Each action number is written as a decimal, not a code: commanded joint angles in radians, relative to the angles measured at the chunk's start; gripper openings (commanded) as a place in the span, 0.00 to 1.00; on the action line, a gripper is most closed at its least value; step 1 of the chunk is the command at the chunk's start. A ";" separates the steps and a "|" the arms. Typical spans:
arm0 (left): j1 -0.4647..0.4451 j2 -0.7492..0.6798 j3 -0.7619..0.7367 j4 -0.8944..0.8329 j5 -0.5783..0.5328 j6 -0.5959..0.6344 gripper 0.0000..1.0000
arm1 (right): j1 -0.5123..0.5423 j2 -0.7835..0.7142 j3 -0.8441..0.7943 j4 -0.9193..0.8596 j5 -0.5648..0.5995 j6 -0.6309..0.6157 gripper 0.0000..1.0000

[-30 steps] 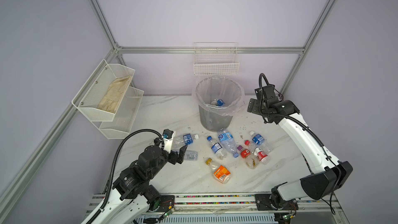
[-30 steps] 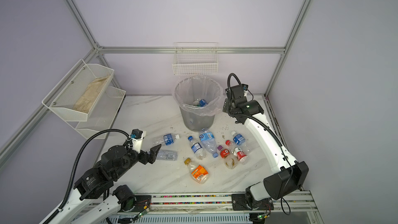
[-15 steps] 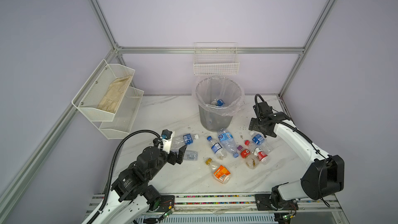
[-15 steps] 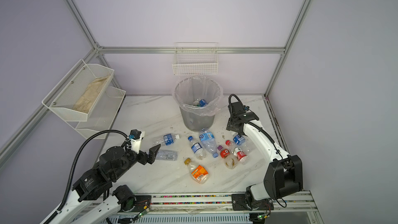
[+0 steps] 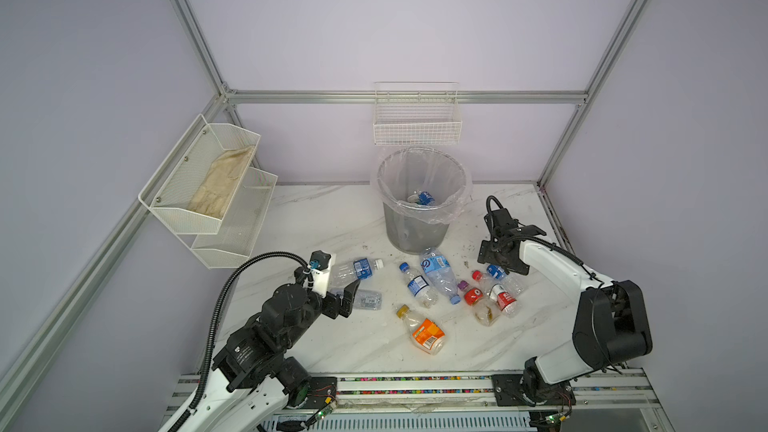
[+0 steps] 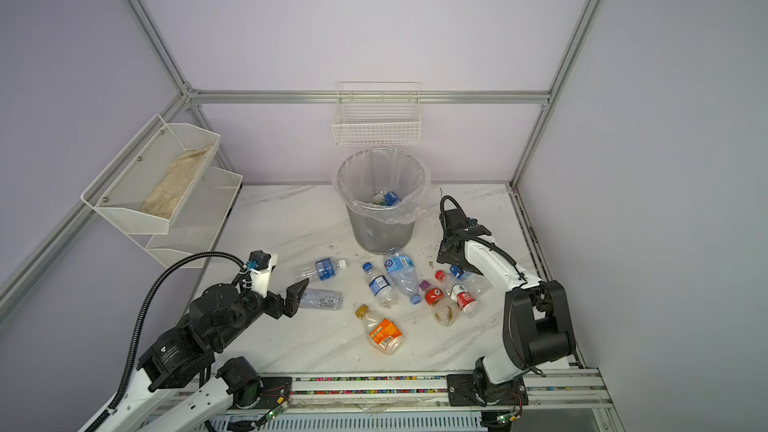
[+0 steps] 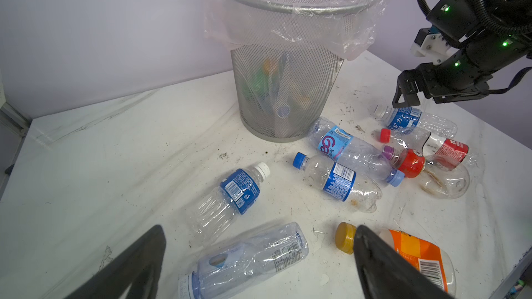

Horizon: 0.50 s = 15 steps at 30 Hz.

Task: Throw the plastic bottles in the bin
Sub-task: 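Lower the right gripper onto the blue-labelled water bottle and close on it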

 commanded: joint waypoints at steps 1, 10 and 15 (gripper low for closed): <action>0.002 -0.009 -0.041 0.018 -0.013 0.005 1.00 | -0.003 0.018 -0.028 0.030 0.041 0.004 0.97; 0.002 -0.006 -0.040 0.015 -0.018 0.004 1.00 | -0.008 0.084 -0.051 0.070 0.084 0.000 0.97; 0.002 -0.012 -0.042 0.015 -0.026 0.002 1.00 | -0.017 0.129 -0.068 0.113 0.045 0.009 0.97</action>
